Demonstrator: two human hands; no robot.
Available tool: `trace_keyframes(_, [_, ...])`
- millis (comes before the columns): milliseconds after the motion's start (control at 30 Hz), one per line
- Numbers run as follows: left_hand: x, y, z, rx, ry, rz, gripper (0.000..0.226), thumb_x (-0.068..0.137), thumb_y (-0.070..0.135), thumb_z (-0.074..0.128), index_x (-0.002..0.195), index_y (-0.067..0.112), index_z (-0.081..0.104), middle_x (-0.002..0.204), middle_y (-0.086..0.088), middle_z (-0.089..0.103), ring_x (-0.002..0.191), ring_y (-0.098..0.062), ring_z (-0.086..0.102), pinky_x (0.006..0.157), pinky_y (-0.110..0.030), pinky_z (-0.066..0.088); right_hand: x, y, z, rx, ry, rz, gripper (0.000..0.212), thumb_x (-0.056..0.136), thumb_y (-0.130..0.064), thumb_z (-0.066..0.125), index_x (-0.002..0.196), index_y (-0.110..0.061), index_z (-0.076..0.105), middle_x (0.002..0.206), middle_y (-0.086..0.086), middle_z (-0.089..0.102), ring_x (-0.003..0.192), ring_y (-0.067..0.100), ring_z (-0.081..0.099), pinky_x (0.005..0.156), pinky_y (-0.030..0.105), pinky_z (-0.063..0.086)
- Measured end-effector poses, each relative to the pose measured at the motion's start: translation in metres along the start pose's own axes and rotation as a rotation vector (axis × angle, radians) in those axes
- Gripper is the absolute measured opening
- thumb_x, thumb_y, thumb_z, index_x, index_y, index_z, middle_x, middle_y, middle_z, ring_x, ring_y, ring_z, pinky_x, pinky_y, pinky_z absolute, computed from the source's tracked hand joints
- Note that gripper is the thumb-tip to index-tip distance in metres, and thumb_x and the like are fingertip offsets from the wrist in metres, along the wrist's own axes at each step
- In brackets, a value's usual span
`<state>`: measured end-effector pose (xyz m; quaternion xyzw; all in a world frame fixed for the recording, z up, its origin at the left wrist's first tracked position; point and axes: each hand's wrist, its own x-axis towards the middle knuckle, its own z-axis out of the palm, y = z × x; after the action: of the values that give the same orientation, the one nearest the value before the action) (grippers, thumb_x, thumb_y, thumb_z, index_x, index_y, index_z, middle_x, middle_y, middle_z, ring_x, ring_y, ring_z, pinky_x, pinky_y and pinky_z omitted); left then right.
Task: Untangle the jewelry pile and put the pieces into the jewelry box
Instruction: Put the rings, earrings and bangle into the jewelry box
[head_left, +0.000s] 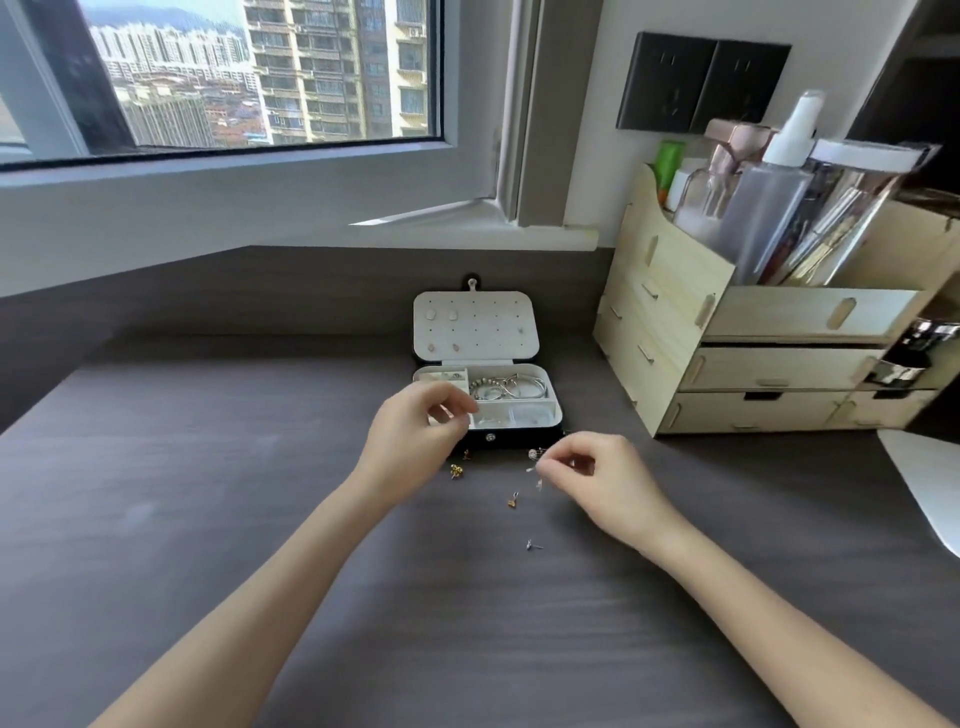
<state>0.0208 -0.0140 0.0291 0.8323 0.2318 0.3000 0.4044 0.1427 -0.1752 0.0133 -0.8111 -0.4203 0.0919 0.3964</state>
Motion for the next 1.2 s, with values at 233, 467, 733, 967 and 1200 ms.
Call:
trace_keyframes(233, [0.045, 0.001, -0.011, 0.15, 0.143, -0.002, 0.015, 0.088, 0.008, 0.057, 0.092, 0.014, 0.07, 0.093, 0.006, 0.064, 0.088, -0.013, 0.057, 0.077, -0.017, 0.042, 0.045, -0.038, -0.013, 0.359, 0.108, 0.04, 0.017, 0.087, -0.012, 0.065, 0.072, -0.018, 0.068, 0.069, -0.004, 0.067, 0.064, 0.0, 0.058, 0.058, 0.01, 0.045])
trace_keyframes(467, [0.133, -0.035, -0.009, 0.529, 0.172, -0.218, 0.045, 0.094, 0.012, 0.038, 0.138, 0.016, 0.046, 0.138, -0.013, 0.045, 0.121, -0.037, 0.039, 0.097, -0.039, 0.032, 0.14, -0.047, 0.005, 0.219, 0.19, 0.114, 0.02, 0.088, -0.015, 0.059, 0.078, -0.002, 0.07, 0.084, 0.017, 0.07, 0.081, 0.03, 0.065, 0.079, 0.041, 0.053])
trace_keyframes(733, [0.155, -0.073, 0.01, 0.237, 0.238, -0.222, 0.045, 0.094, 0.013, 0.035, 0.137, 0.015, 0.049, 0.14, -0.008, 0.048, 0.121, -0.035, 0.041, 0.102, -0.036, 0.029, 0.219, -0.043, 0.024, -0.09, 0.172, 0.207, 0.019, 0.087, -0.017, 0.059, 0.085, -0.01, 0.075, 0.086, 0.003, 0.072, 0.081, 0.021, 0.065, 0.067, 0.028, 0.049])
trace_keyframes(967, [0.15, -0.088, 0.019, 0.035, 0.335, -0.118, 0.041, 0.093, 0.004, 0.043, 0.131, 0.013, 0.055, 0.13, -0.008, 0.055, 0.115, -0.031, 0.047, 0.101, -0.041, 0.034, 0.237, -0.047, 0.033, -0.258, 0.193, 0.211, 0.025, 0.084, -0.025, 0.063, 0.073, -0.004, 0.072, 0.067, 0.006, 0.067, 0.063, 0.024, 0.062, 0.056, 0.028, 0.044])
trace_keyframes(1200, [0.15, -0.088, 0.02, -0.041, 0.353, -0.104, 0.041, 0.092, 0.002, 0.043, 0.13, 0.012, 0.057, 0.128, -0.01, 0.056, 0.113, -0.03, 0.048, 0.098, -0.033, 0.034, 0.251, -0.053, 0.029, -0.353, 0.111, 0.267, 0.022, 0.082, -0.023, 0.062, 0.067, -0.009, 0.052, 0.063, 0.002, 0.05, 0.061, 0.025, 0.05, 0.05, 0.024, 0.034])
